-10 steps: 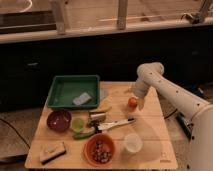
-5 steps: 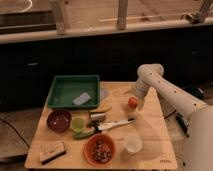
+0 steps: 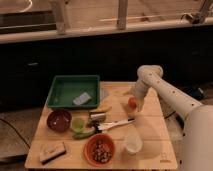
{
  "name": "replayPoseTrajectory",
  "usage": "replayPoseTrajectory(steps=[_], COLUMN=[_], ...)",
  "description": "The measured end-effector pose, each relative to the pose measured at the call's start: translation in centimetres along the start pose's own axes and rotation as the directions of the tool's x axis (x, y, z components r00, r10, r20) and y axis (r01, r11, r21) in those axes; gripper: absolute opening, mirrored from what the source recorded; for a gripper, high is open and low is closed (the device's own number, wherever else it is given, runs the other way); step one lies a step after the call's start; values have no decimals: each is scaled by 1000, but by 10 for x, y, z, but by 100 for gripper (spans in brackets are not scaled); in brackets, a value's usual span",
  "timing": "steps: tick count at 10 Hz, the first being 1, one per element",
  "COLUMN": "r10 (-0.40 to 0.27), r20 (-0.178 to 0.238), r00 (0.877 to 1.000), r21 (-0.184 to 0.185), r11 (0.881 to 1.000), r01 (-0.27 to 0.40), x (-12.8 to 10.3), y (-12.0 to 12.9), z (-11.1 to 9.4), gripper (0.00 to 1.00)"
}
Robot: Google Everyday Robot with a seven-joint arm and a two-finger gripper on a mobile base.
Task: Place apple in paper cup
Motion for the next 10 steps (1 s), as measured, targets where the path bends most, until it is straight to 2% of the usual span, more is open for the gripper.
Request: replayPoseTrajectory(steps=[5,7,9,10], r10=[1,-5,-7,-9], r20=[28,33,36,37], r00=[1000,999,999,999], r21=[-10,-19,-25,-29], r11=[1000,1000,1000,1000], r01=[-1,6,8,10], x=[1,1,1,0], y=[0,-1,0,0], z=[8,11,11,11], gripper=[70,53,43,35])
